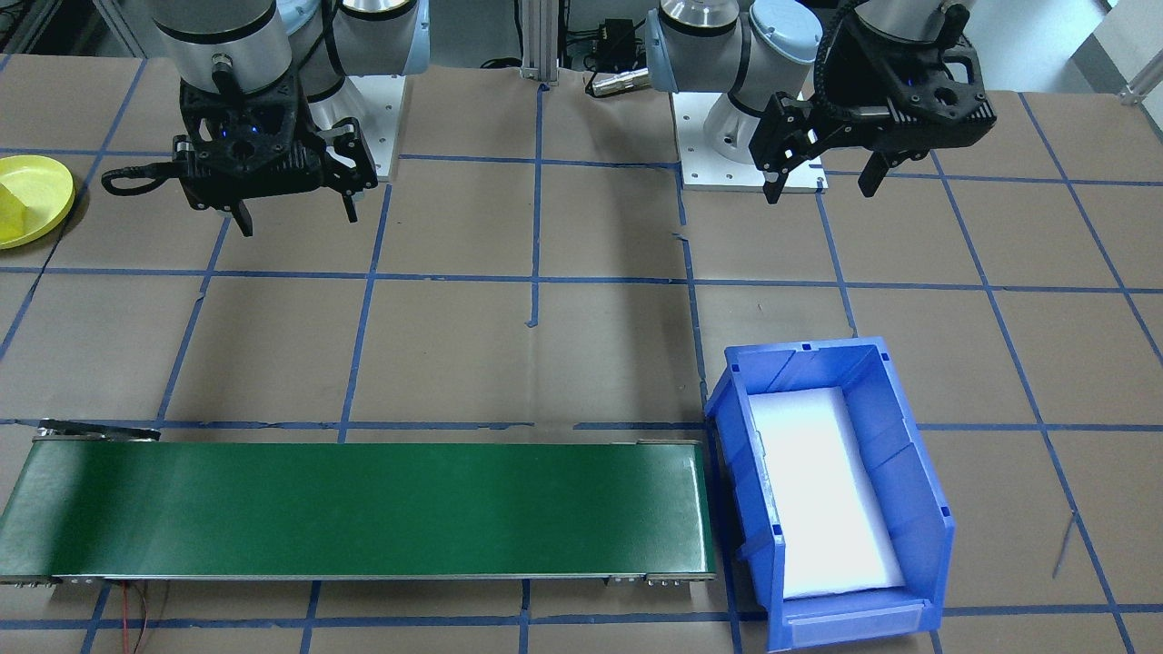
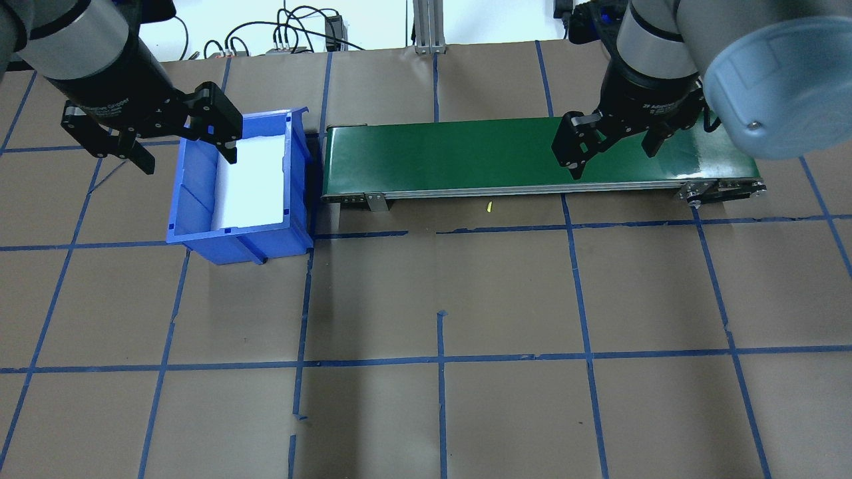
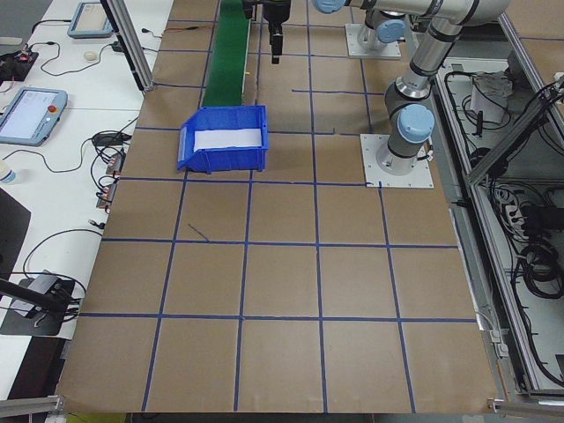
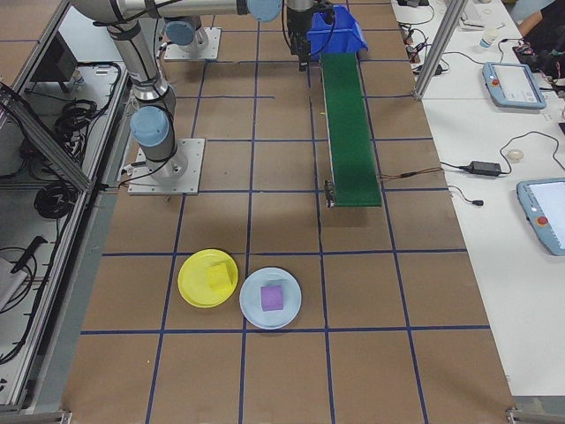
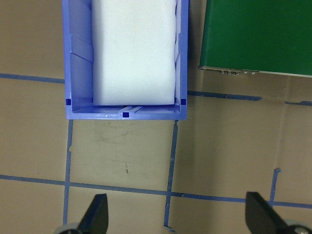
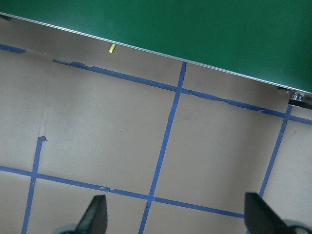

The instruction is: Move block left to right into plate

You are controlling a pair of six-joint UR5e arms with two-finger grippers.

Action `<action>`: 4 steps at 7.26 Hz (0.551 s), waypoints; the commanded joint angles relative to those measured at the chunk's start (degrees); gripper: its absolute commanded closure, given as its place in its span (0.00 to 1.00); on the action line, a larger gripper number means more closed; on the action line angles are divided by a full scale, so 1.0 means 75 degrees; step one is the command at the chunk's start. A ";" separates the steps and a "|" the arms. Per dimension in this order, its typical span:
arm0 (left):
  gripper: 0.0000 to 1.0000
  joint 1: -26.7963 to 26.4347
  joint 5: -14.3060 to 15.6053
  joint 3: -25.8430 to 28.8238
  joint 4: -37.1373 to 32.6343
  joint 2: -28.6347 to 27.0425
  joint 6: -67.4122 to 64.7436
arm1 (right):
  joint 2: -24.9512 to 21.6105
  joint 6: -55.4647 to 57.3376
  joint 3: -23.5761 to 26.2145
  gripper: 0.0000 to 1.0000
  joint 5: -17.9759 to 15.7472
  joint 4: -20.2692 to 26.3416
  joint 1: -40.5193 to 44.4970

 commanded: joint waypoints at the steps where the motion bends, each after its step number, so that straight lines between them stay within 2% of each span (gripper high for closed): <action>1: 0.00 0.0000 0.0000 0.0000 0.0000 0.0000 0.0000 | 0.0012 0.0043 0.0035 0.00 0.0029 0.0115 -0.0064; 3: 0.00 0.0000 0.0000 0.0000 0.0000 0.0000 0.0000 | 0.0047 -0.0120 0.0035 0.00 0.0134 0.0104 -0.0378; 4: 0.00 0.0000 0.0000 0.0000 0.0000 0.0000 0.0000 | 0.0024 -0.0179 0.0047 0.00 0.0785 0.0150 -0.0671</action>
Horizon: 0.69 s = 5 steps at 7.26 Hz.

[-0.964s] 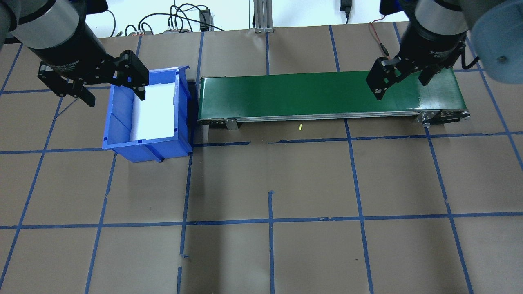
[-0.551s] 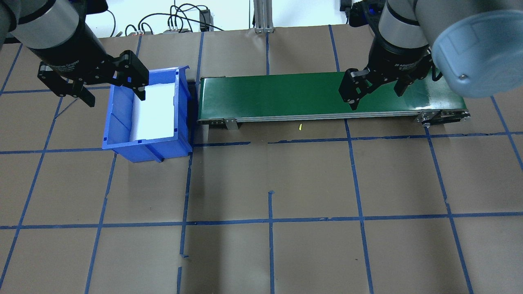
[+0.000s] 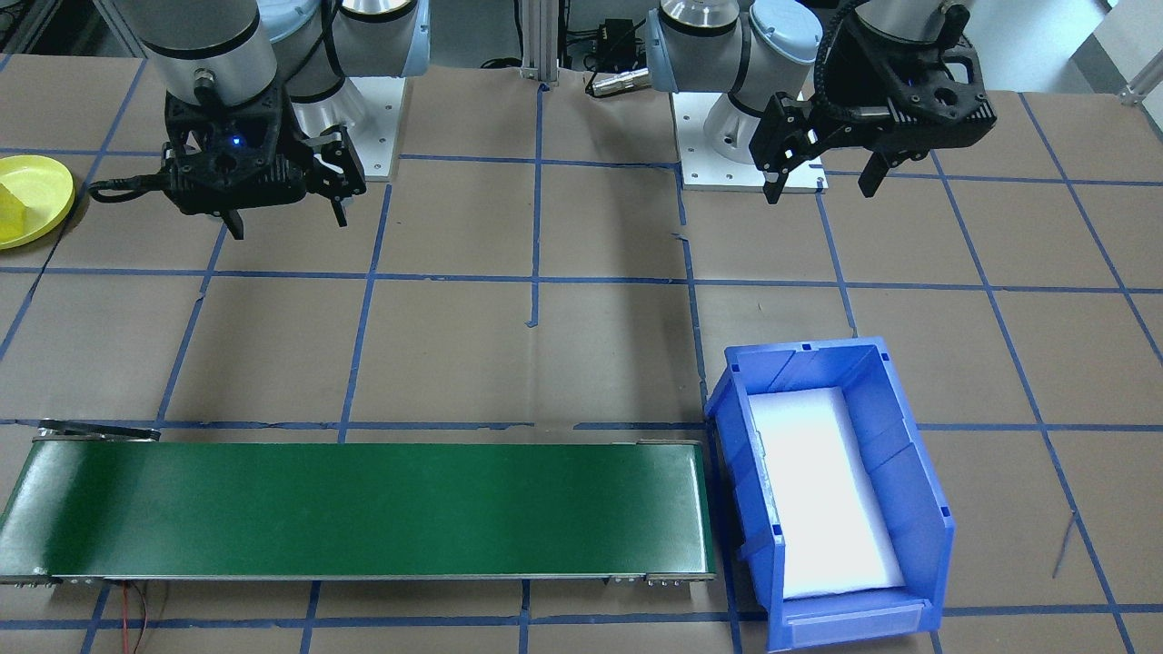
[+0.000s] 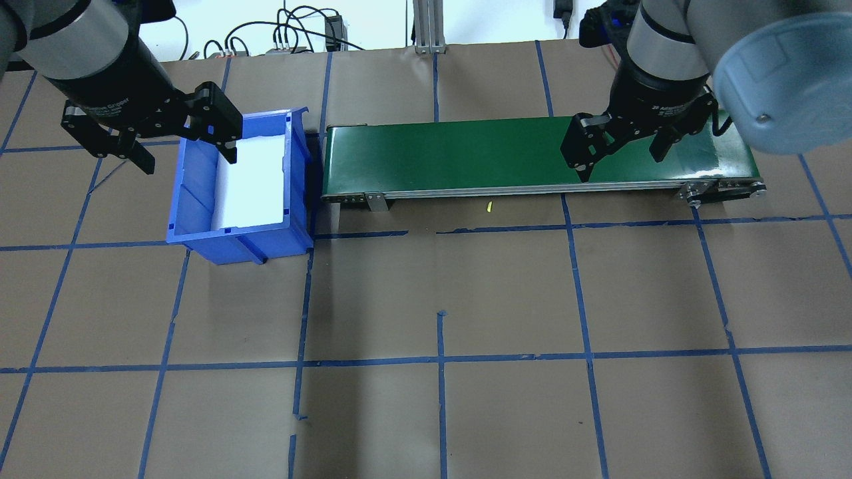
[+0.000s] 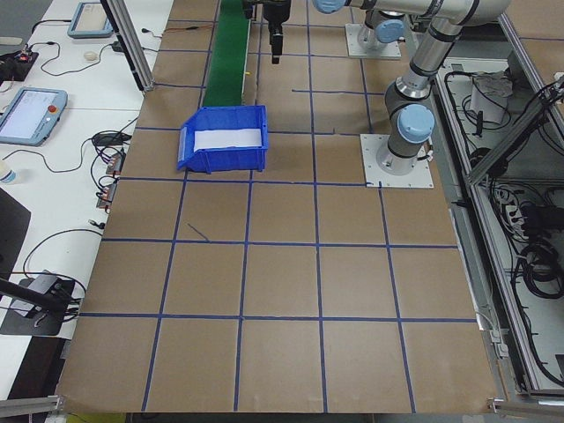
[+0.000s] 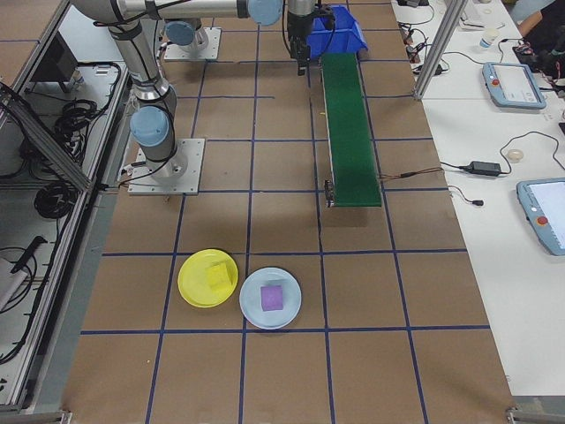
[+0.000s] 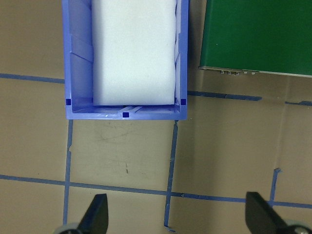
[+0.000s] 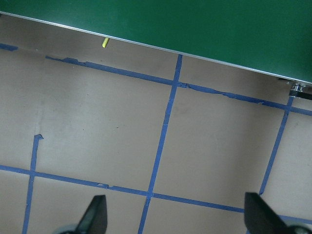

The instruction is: Move block left to right into plate

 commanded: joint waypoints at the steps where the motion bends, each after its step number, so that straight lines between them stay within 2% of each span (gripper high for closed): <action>1: 0.00 0.0000 0.0000 0.0000 0.0000 0.0000 0.0000 | -0.0009 -0.0151 -0.0002 0.00 0.0613 0.0132 -0.0377; 5: 0.00 0.0000 0.0000 0.0000 0.0000 0.0012 0.0000 | -0.0009 -0.0151 0.0138 0.00 0.0614 0.0144 -0.0412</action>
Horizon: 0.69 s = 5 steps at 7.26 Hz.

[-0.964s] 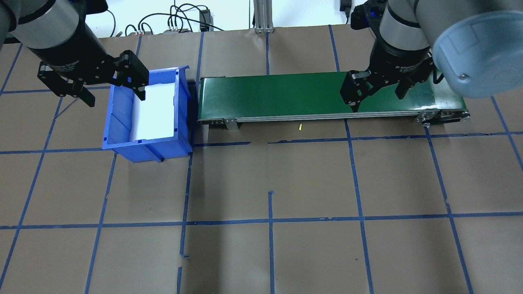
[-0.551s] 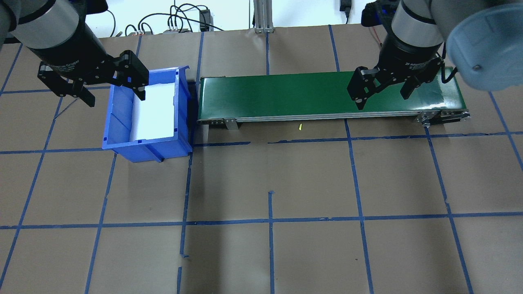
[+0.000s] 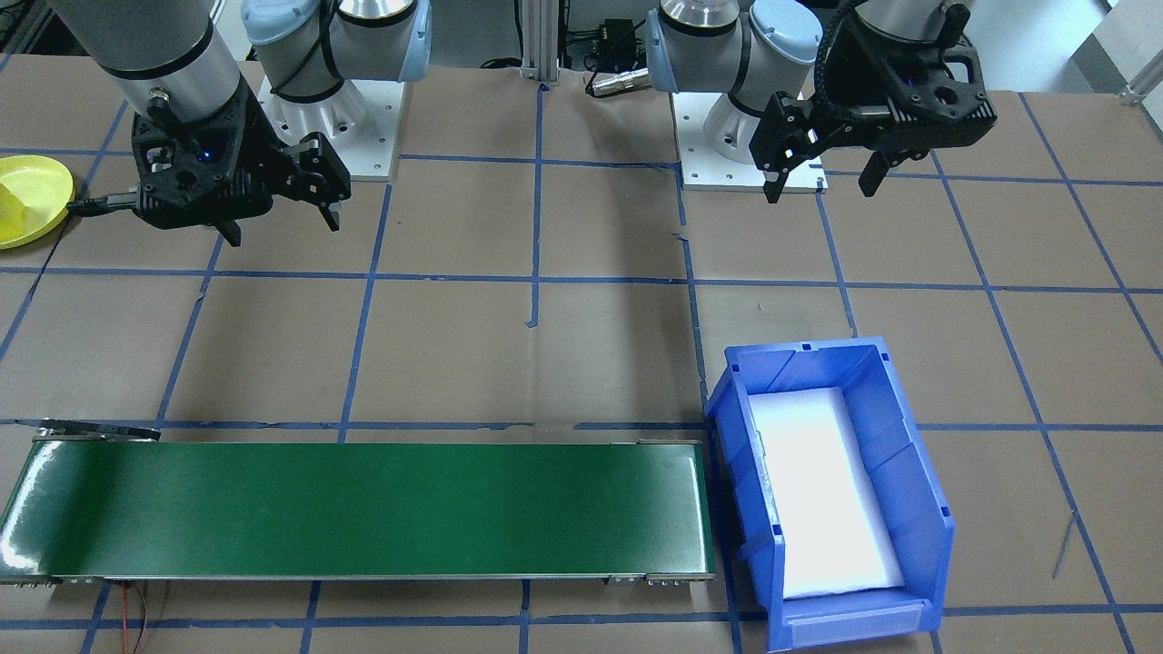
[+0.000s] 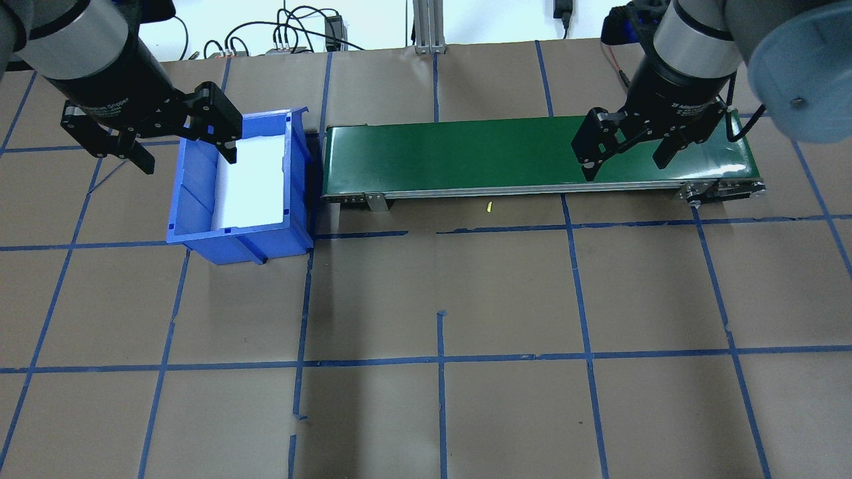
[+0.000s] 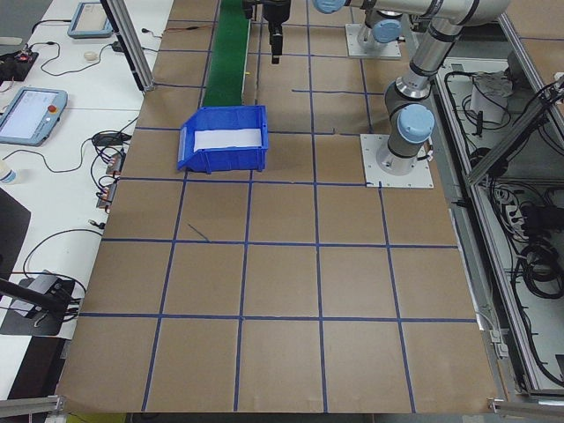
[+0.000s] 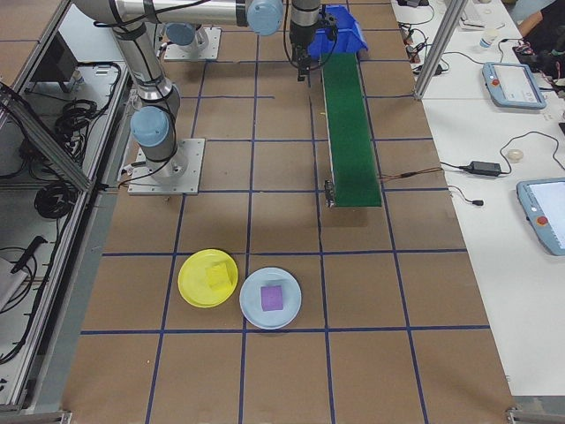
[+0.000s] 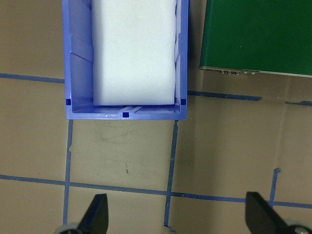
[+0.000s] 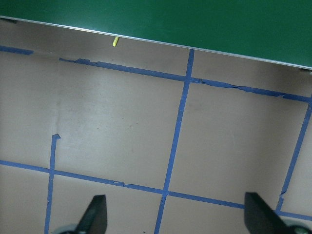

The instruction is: Move block left to right into plate

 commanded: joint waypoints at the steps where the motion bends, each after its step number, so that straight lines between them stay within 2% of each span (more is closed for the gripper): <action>1: 0.00 0.0000 0.0000 0.0000 0.0000 0.0005 0.0000 | -0.0013 0.0091 0.0017 0.00 0.0036 -0.0018 0.0043; 5: 0.00 0.0000 0.0000 -0.0012 0.0000 0.0005 0.0000 | -0.0048 0.0971 0.0005 0.00 -0.0058 -0.0007 0.0102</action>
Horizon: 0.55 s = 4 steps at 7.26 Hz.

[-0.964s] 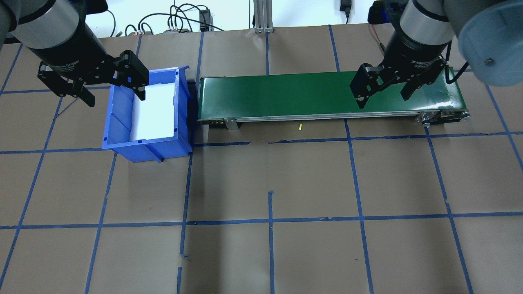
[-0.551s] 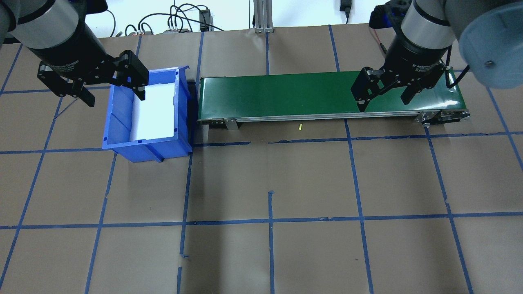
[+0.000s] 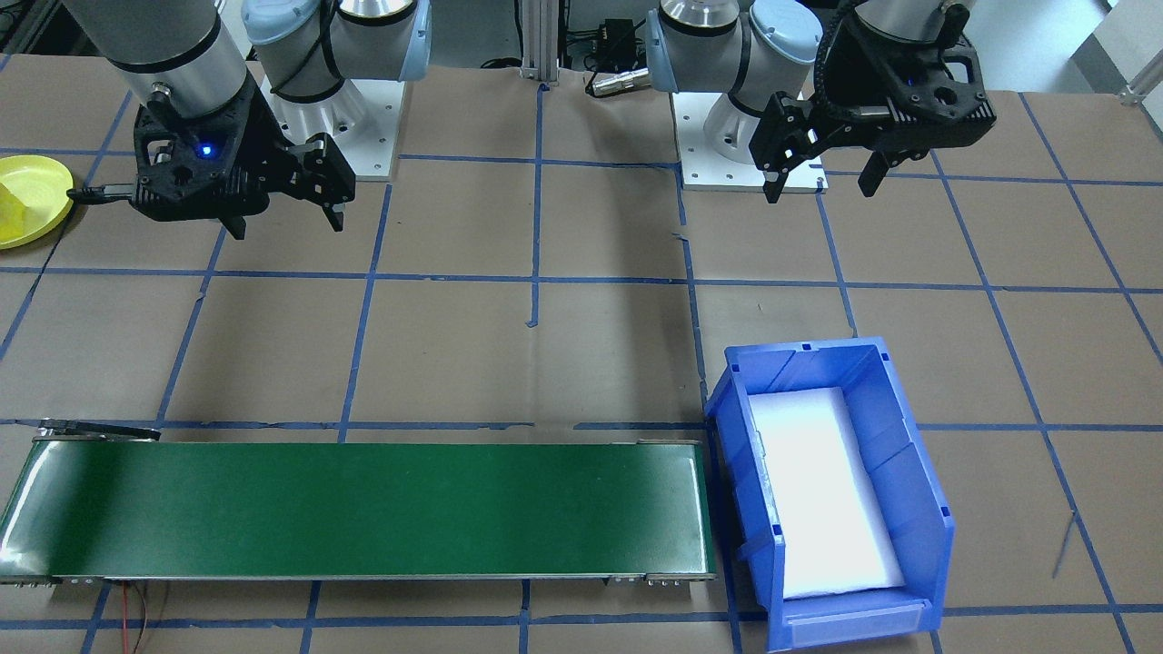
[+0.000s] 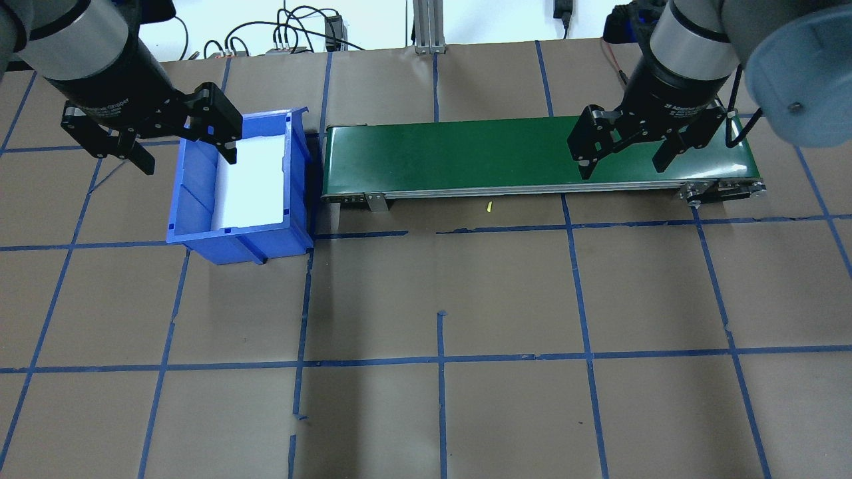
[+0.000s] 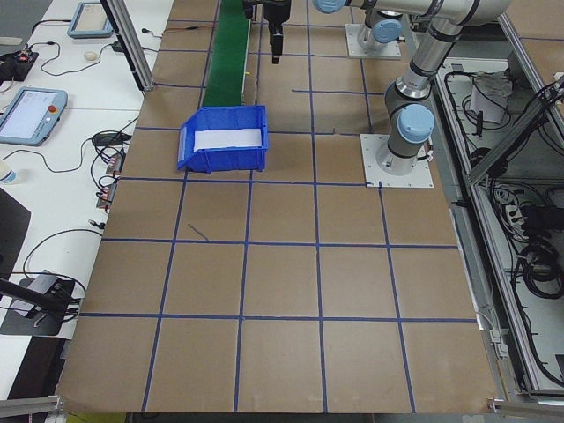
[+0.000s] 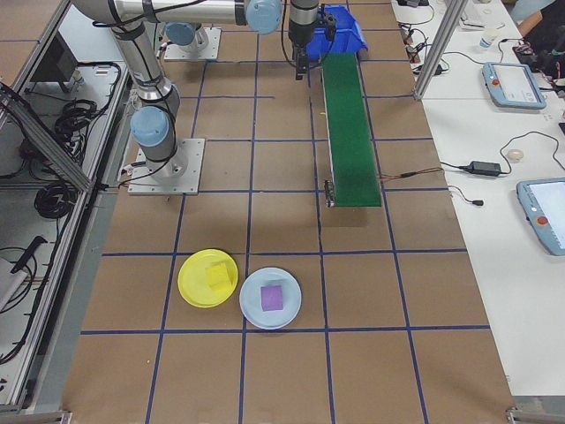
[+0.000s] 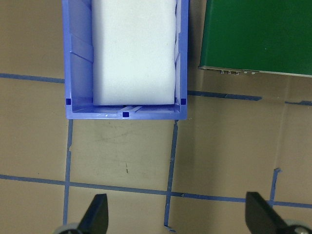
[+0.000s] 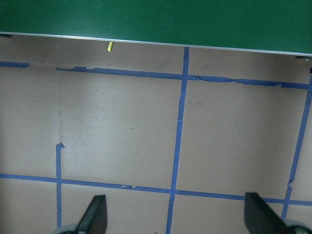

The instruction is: Move block left to right into plate

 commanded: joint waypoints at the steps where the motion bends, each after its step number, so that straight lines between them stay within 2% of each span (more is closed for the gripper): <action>1: 0.00 0.0000 0.0000 -0.0001 0.0000 0.0000 0.0000 | -0.0003 0.0136 0.0006 0.00 -0.0015 0.0009 0.0009; 4: 0.00 -0.0012 -0.0023 -0.0047 -0.0012 -0.0012 0.0046 | -0.0027 0.0453 0.0006 0.00 -0.0015 0.0009 0.0091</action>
